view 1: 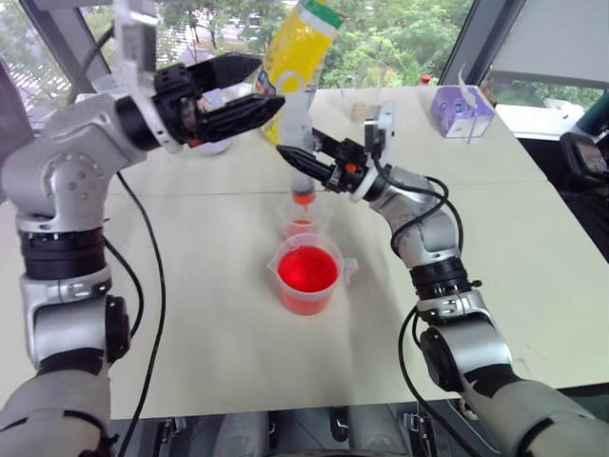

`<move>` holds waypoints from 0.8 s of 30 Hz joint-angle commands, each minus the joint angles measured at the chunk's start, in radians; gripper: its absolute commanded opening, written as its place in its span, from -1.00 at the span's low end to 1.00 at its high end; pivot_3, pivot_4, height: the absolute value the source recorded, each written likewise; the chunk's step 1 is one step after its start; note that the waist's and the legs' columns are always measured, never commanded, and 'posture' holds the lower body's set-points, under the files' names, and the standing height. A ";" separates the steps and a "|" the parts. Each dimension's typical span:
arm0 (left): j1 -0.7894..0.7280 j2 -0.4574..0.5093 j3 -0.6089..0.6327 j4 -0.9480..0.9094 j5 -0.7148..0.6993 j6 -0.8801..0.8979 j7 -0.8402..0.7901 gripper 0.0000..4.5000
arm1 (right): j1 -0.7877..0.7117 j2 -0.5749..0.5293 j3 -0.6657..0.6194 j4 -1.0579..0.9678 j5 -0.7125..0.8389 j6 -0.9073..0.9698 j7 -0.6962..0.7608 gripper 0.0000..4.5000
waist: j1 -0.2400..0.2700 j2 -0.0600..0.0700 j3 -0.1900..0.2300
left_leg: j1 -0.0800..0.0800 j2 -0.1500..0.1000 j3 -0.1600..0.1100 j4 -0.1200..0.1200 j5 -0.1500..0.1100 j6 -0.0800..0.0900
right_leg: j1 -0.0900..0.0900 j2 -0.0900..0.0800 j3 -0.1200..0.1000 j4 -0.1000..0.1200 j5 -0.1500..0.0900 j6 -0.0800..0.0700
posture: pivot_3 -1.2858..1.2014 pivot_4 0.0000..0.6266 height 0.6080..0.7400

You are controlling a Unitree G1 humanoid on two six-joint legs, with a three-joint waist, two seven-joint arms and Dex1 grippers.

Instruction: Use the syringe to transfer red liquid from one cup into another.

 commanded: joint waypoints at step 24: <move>0.011 -0.054 -0.070 0.012 0.097 -0.049 -0.043 -0.98 | -0.031 0.013 -0.022 -0.066 0.014 0.006 -0.006 -0.36 | -0.002 0.000 0.000 | 0.000 0.001 0.000 0.000 0.000 0.000 | 0.000 0.000 0.000 0.000 0.000 0.000 | 0.03 -0.52 1.00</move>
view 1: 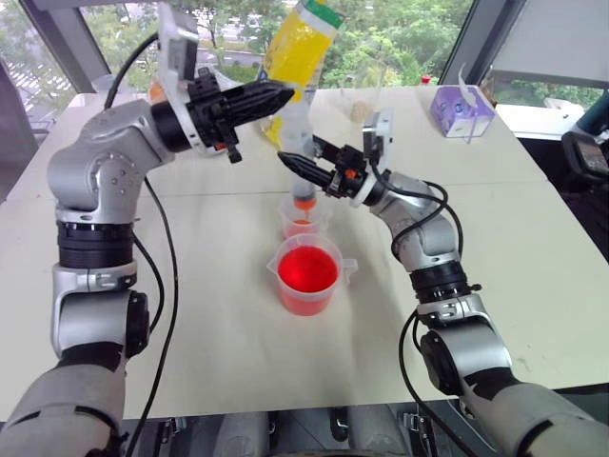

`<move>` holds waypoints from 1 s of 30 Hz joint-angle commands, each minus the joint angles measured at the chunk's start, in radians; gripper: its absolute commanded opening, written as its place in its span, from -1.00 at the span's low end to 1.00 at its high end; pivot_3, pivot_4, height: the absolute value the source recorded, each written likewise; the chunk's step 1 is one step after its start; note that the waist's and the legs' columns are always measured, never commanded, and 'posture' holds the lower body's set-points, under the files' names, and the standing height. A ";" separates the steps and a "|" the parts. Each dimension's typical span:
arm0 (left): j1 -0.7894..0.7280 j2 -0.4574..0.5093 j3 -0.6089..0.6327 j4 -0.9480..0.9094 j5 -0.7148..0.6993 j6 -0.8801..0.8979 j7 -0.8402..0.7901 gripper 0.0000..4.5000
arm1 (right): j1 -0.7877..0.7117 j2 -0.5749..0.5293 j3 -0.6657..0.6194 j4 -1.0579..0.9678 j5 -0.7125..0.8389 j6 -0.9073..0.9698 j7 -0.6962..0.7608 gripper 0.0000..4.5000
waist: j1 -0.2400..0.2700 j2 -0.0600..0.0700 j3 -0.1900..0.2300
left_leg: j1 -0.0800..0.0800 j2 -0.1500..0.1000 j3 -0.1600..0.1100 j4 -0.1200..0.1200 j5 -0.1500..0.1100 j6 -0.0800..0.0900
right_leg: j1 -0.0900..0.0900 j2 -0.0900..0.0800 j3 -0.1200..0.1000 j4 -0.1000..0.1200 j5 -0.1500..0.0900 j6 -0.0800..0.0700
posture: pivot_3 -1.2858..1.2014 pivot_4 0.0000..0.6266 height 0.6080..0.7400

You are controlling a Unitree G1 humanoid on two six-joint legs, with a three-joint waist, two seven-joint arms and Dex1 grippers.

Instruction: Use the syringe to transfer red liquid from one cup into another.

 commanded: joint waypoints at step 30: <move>0.113 -0.014 -0.095 -0.060 0.074 -0.037 -0.060 -0.98 | -0.121 -0.002 -0.079 -0.085 0.057 0.042 -0.033 -0.36 | 0.001 0.000 0.000 | 0.000 0.000 0.000 0.000 0.000 0.000 | 0.000 0.000 0.000 0.000 0.000 0.000 | 0.03 -0.52 1.00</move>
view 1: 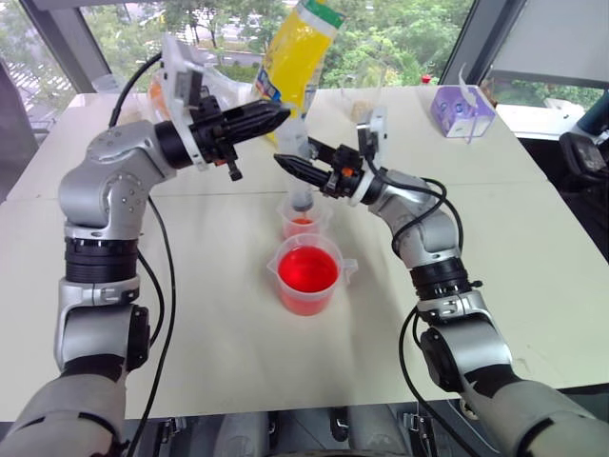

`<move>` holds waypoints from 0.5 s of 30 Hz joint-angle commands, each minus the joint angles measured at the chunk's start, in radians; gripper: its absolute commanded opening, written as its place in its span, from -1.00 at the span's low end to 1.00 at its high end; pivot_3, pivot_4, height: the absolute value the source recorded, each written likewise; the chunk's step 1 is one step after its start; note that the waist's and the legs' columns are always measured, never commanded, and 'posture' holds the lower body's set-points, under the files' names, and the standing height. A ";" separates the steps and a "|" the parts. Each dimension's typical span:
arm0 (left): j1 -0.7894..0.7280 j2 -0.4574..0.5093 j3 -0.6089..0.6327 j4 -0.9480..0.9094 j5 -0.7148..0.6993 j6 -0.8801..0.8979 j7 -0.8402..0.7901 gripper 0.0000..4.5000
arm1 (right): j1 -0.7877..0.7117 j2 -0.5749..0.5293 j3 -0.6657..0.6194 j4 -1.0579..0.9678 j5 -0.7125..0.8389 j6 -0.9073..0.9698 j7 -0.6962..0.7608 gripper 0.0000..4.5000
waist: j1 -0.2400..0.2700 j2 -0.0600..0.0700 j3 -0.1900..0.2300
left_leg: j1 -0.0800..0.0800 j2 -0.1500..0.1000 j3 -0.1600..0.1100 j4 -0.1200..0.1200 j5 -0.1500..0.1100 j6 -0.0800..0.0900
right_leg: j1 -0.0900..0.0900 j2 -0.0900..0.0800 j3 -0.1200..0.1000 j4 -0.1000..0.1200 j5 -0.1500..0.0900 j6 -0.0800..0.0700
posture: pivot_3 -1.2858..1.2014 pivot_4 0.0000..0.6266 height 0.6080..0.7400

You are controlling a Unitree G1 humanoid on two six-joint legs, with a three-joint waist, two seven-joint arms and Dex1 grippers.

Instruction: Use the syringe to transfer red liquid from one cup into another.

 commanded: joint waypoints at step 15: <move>-0.050 0.036 0.073 -0.010 -0.056 0.088 0.024 0.98 | -0.025 0.029 -0.035 -0.076 0.037 -0.004 -0.016 -0.36 | -0.003 0.000 0.000 | 0.000 0.000 0.000 0.000 0.000 0.000 | 0.000 0.000 0.000 0.000 0.000 0.000 | 0.03 -0.52 1.00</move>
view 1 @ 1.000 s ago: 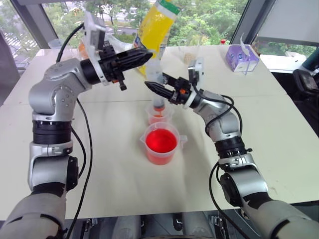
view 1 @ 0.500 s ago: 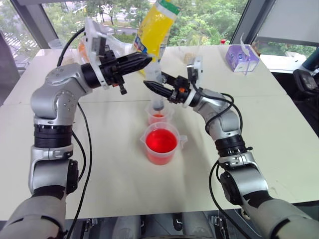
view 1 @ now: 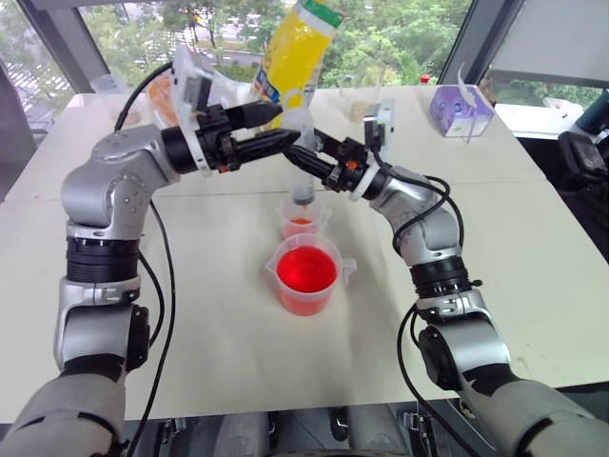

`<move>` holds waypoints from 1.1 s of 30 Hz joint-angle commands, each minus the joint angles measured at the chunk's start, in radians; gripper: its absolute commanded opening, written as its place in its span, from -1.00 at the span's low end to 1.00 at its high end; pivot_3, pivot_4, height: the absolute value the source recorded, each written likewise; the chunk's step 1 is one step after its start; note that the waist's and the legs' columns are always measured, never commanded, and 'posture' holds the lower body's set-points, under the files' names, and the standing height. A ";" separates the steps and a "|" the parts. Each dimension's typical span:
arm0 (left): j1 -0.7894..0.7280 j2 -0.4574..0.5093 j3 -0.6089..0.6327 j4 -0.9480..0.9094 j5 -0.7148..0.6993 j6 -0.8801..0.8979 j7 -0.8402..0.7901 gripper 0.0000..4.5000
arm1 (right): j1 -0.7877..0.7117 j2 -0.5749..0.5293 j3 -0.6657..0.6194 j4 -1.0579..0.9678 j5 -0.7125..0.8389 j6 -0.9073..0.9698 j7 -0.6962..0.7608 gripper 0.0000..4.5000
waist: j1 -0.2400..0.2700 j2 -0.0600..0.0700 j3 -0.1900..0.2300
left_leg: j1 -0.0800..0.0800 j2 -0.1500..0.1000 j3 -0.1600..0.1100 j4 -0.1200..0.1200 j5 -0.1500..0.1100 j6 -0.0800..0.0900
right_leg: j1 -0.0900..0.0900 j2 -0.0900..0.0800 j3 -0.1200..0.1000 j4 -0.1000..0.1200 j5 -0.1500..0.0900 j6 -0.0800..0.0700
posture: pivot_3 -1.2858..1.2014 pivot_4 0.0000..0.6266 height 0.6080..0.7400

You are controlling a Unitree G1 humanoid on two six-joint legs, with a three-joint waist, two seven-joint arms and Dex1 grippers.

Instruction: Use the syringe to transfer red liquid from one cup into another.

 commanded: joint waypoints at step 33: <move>0.405 0.205 0.181 -0.437 -0.310 0.202 0.105 0.98 | 0.017 -0.468 -0.149 -0.260 0.119 1.371 -0.571 -0.36 | 0.003 0.000 0.000 | -0.001 -0.001 0.001 -0.001 -0.002 0.003 | 0.000 -0.004 0.000 -0.002 0.000 0.000 | 0.03 -0.52 1.00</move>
